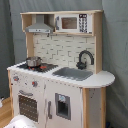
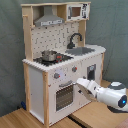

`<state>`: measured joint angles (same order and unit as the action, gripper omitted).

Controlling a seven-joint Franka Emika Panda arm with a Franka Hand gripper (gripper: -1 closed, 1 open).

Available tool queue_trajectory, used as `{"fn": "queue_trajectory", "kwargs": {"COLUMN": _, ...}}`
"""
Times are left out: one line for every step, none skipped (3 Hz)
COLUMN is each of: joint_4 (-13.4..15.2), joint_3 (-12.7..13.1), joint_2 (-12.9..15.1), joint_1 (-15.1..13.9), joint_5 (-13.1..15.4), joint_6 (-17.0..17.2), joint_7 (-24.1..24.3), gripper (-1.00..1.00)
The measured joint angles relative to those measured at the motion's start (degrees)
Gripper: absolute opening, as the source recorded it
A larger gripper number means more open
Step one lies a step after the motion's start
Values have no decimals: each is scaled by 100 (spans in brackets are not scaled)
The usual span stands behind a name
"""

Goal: Play with the kitchen

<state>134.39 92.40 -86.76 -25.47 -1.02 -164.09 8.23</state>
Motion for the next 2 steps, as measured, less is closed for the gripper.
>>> {"fn": "queue_trajectory", "kwargs": {"joint_4": 121, "joint_3": 136, "joint_2": -19, "joint_1": 24, "joint_5": 0, "joint_6": -64, "joint_7": 601, "gripper": 100}}
{"fn": "queue_trajectory", "kwargs": {"joint_4": 227, "joint_3": 309, "joint_2": -27, "joint_1": -17, "joint_5": 0, "joint_6": -201, "joint_7": 1215, "gripper": 100}}
